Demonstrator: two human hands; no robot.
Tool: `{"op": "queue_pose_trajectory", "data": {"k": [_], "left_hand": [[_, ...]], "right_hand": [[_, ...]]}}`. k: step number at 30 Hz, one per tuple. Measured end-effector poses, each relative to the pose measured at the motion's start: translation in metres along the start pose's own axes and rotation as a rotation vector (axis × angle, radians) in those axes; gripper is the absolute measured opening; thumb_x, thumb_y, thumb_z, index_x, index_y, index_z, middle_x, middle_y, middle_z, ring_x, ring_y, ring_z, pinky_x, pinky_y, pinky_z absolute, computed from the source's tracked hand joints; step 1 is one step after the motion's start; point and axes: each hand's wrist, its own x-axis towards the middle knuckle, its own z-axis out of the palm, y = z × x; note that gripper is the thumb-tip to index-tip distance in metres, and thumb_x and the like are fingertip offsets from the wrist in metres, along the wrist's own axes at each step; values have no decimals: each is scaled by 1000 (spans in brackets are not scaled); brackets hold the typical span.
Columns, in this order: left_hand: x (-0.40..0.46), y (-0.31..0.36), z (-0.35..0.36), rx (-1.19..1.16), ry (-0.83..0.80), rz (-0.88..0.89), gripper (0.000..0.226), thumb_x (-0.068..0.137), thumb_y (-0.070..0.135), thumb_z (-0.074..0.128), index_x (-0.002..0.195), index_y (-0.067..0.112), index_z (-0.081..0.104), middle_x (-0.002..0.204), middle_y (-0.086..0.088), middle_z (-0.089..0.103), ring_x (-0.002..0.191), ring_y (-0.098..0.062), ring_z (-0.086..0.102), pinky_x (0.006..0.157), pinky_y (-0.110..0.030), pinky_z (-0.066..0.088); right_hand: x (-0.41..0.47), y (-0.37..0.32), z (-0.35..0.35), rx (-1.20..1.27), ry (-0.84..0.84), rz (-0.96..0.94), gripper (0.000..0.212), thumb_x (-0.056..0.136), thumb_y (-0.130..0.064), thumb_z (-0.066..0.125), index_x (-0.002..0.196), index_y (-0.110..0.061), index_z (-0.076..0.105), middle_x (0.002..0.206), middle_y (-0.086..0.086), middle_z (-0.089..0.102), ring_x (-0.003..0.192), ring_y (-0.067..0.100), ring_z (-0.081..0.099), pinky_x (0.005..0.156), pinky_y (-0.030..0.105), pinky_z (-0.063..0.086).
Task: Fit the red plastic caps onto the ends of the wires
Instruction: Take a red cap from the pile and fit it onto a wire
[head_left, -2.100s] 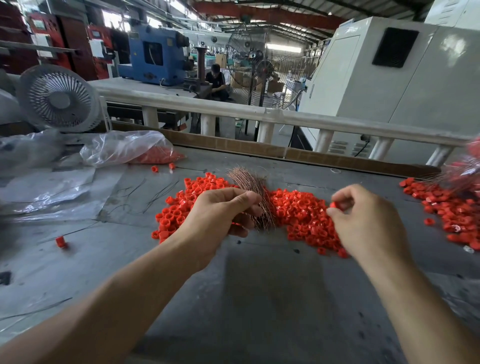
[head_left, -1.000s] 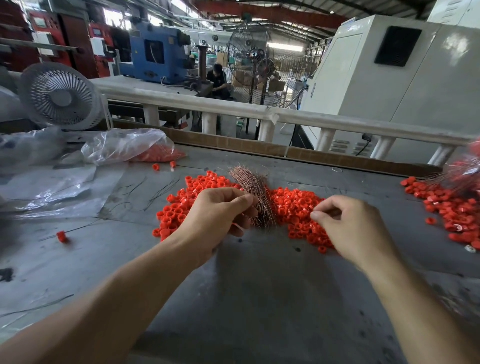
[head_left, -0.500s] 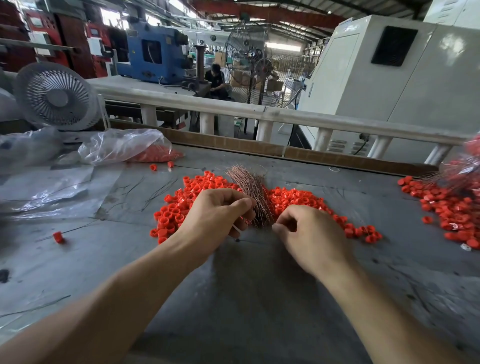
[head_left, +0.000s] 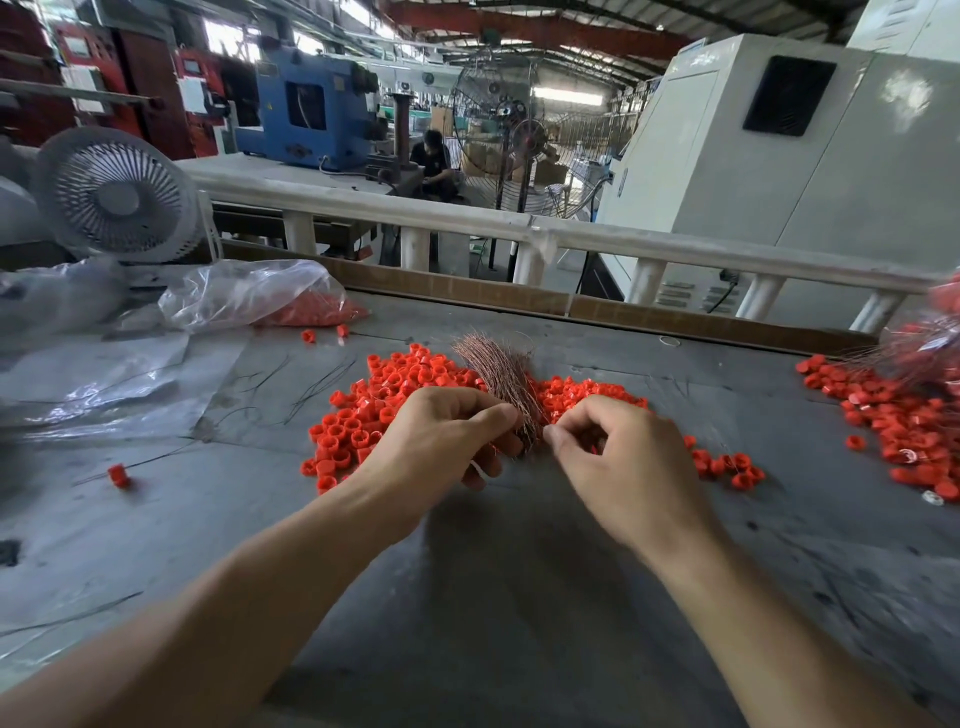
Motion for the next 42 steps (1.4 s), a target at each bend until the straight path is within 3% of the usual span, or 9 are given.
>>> {"op": "queue_pose_trajectory", "data": {"k": [3, 9, 22, 25, 27, 30, 32, 35, 42], "left_hand": [[-4, 3, 1, 0, -78, -30, 28, 99, 28, 63, 97, 3, 76, 81, -7, 75, 63, -17, 55, 55, -28, 45], [-5, 7, -1, -110, -46, -52, 26, 98, 19, 65, 96, -6, 71, 77, -14, 65, 56, -14, 46, 46, -23, 41], [6, -1, -9, -296, 66, 8, 23, 95, 23, 68, 94, 0, 70, 75, -6, 65, 55, -13, 51, 47, -25, 39], [6, -1, -8, -332, 7, 23, 19, 94, 21, 69, 89, 3, 70, 72, -5, 66, 54, -11, 54, 44, -21, 44], [4, 1, -6, -304, -68, 27, 18, 90, 24, 71, 84, 7, 70, 72, -6, 67, 55, -13, 56, 47, -23, 47], [0, 3, -3, -215, -174, 51, 16, 85, 26, 73, 77, 12, 72, 76, -11, 68, 59, -16, 57, 51, -27, 49], [-4, 5, -1, -112, -218, 77, 15, 91, 22, 71, 79, 12, 72, 77, -11, 69, 62, -17, 58, 53, -27, 50], [-8, 7, 2, 9, -260, 108, 13, 94, 18, 69, 87, 8, 72, 77, -7, 71, 64, -17, 58, 55, -27, 51], [-6, 5, -1, 109, -212, 124, 19, 95, 30, 67, 90, 13, 76, 80, -6, 75, 63, -15, 61, 54, -26, 51]], "right_hand": [[-3, -7, -2, 105, -23, -112, 17, 88, -36, 72, 75, -26, 67, 68, -16, 63, 66, 7, 60, 57, 26, 46], [-6, -14, -4, 168, -122, -240, 18, 86, -25, 76, 73, -25, 63, 67, -22, 56, 62, 5, 55, 55, 14, 35], [-9, -19, -13, 257, -403, -265, 22, 83, -35, 65, 68, -19, 62, 63, -8, 61, 59, 9, 57, 55, 26, 44], [-9, -18, -12, 261, -317, -209, 48, 92, -58, 55, 65, -18, 55, 58, -3, 52, 56, 12, 50, 55, 36, 42], [-6, -18, -10, 281, -187, -157, 54, 97, -60, 51, 64, -17, 51, 56, -2, 48, 54, 11, 46, 54, 33, 40], [-4, -18, -9, 407, -31, -70, 39, 99, -49, 57, 71, -21, 61, 60, -2, 55, 56, 13, 50, 53, 28, 41], [-4, -17, -8, 477, -10, -30, 27, 100, -42, 62, 81, -24, 69, 65, -5, 64, 59, 12, 56, 55, 29, 47], [-6, -18, -7, 517, -8, -18, 16, 98, -32, 67, 85, -24, 71, 66, -14, 67, 60, 2, 59, 56, 16, 44], [-6, -18, -7, 492, 36, -39, 15, 99, -25, 68, 84, -26, 70, 73, -12, 70, 68, 7, 65, 59, 14, 47]]}}
